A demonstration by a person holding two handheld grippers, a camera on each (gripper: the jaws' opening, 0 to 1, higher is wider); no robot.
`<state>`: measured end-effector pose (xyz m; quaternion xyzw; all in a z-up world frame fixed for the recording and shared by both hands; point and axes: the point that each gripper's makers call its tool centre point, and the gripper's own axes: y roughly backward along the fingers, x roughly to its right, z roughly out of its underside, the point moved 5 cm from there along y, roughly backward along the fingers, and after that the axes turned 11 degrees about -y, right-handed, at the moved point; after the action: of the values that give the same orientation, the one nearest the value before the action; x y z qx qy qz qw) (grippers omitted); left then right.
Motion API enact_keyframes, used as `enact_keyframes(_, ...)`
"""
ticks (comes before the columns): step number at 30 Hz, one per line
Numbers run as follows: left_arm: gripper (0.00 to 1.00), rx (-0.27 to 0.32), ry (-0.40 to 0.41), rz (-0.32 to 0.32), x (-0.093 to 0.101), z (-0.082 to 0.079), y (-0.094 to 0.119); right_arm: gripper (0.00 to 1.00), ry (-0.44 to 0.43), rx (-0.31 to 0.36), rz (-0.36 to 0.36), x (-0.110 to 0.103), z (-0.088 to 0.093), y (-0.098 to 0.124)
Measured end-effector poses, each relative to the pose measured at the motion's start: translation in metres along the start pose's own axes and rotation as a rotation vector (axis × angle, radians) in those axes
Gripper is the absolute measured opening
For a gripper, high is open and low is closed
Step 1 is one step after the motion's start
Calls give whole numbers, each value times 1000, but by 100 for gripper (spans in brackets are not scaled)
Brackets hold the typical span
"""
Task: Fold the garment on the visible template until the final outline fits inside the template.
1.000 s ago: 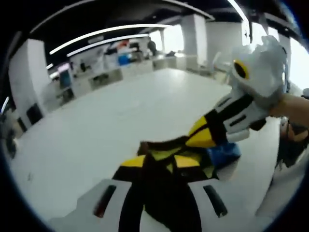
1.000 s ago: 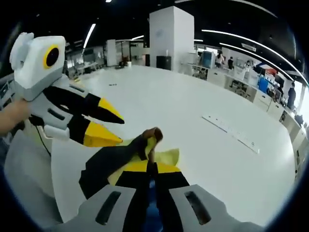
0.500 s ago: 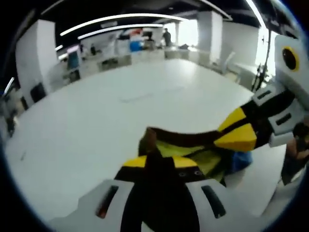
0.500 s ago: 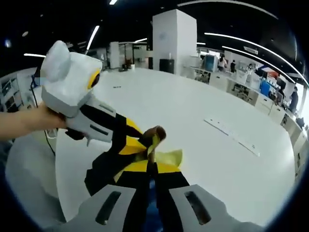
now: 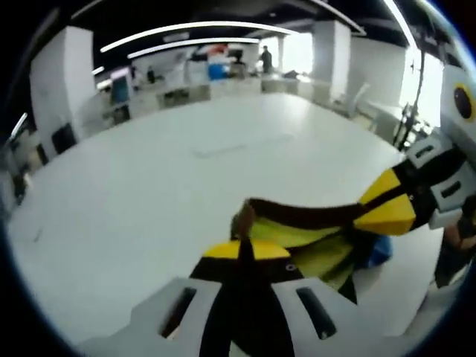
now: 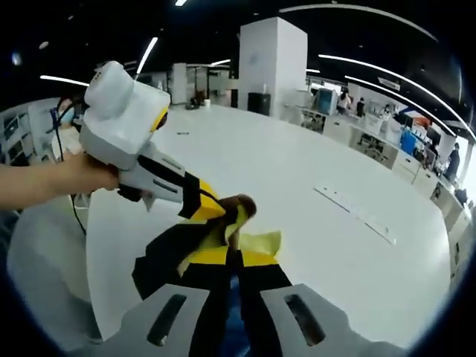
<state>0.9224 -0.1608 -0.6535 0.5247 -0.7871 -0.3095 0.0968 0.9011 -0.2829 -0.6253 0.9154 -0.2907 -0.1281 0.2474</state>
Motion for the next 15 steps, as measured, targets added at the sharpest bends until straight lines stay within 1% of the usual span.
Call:
enact_keyframes(2,0,9,-13,3,-2,-2,6,4,16,-2,13,-1,1,2)
enact_keyframes(4,0,17,-28,-9,-6,-3,12,4,29,-4,26,0,2,4)
enact_keyframes(5,0,29,-57,-4,-7,-5,14,4,31,-3,32,0,2,5)
enact_keyframes(7,0,23,-83,-20,-10,-4,20,3,36,2,47,2,2,7)
enact_keyframes(8,0,34,-92,-20,-10,-5,25,3,42,3,55,2,1,9)
enact_keyframes(10,0,38,-102,-25,-11,-5,30,3,51,4,67,2,1,11)
enact_keyframes(14,0,77,-131,-23,-10,-9,46,3,61,13,91,0,-1,18)
enact_keyframes(15,0,92,-155,-27,-10,-12,51,3,68,18,100,0,-2,21)
